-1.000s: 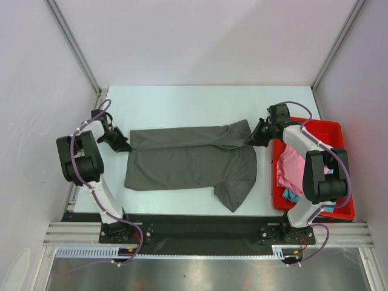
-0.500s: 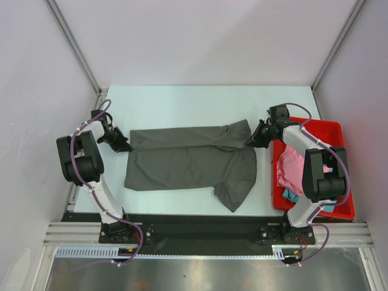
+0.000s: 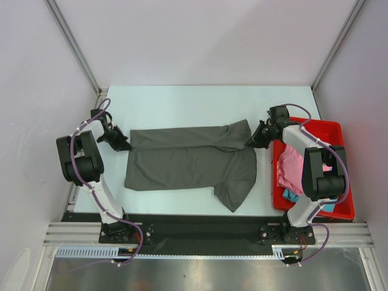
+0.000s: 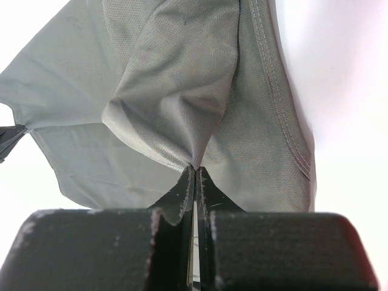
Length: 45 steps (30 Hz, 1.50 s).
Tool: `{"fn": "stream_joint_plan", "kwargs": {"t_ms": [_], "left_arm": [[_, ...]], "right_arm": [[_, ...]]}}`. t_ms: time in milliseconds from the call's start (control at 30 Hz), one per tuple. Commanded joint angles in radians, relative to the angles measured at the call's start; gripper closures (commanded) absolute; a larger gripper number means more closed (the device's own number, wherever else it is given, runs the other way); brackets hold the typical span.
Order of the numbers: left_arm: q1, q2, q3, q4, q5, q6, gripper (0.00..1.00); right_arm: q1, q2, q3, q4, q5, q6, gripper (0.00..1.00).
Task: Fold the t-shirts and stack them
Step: Fold the tshirt
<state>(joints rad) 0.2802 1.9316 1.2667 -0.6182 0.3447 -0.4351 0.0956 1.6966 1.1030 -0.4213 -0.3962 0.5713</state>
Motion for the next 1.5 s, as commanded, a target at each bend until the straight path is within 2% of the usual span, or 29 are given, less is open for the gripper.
{"fn": "stream_joint_plan", "kwargs": {"t_ms": [0,133,400,500,600,700,733,800,900,1100,1333,1467], "left_arm": [[0.011,-0.006,0.036,-0.002,0.005,0.019,1.00],[0.013,-0.017,0.005,0.000,-0.022,0.024,1.00],[0.013,-0.091,-0.024,-0.002,-0.062,0.025,0.76],[0.011,-0.111,-0.038,-0.002,-0.050,0.024,0.61],[0.011,-0.146,-0.044,-0.006,-0.026,0.018,0.54],[0.004,-0.192,-0.049,-0.015,-0.010,0.009,0.51],[-0.001,-0.222,-0.049,-0.012,-0.007,0.004,0.48],[-0.009,-0.240,-0.033,-0.015,-0.009,0.007,0.45],[-0.022,-0.238,-0.010,-0.006,0.005,-0.002,0.46],[-0.038,-0.128,0.060,0.020,0.152,-0.019,0.60],[-0.064,-0.037,0.071,0.187,0.273,-0.079,0.61],[-0.067,0.033,0.134,0.163,0.244,-0.091,0.63]], "right_arm": [[-0.004,0.008,0.026,0.003,0.020,-0.008,1.00],[-0.004,-0.002,0.006,-0.002,0.020,-0.007,1.00],[0.026,-0.028,-0.048,-0.031,0.040,-0.002,0.97],[0.030,-0.026,-0.057,-0.050,0.039,-0.005,0.92],[0.029,-0.043,-0.037,-0.086,0.057,-0.024,0.82],[0.027,-0.055,0.041,-0.097,0.109,-0.065,0.68],[0.023,-0.037,0.094,-0.096,0.146,-0.076,0.58],[0.012,0.004,0.162,-0.086,0.166,-0.091,0.50],[-0.005,0.144,0.328,-0.112,0.154,-0.093,0.49],[-0.010,0.320,0.578,-0.195,0.169,-0.149,0.45],[-0.014,0.435,0.665,-0.178,0.139,-0.225,0.41],[-0.014,0.494,0.713,-0.189,0.119,-0.237,0.40]]}}
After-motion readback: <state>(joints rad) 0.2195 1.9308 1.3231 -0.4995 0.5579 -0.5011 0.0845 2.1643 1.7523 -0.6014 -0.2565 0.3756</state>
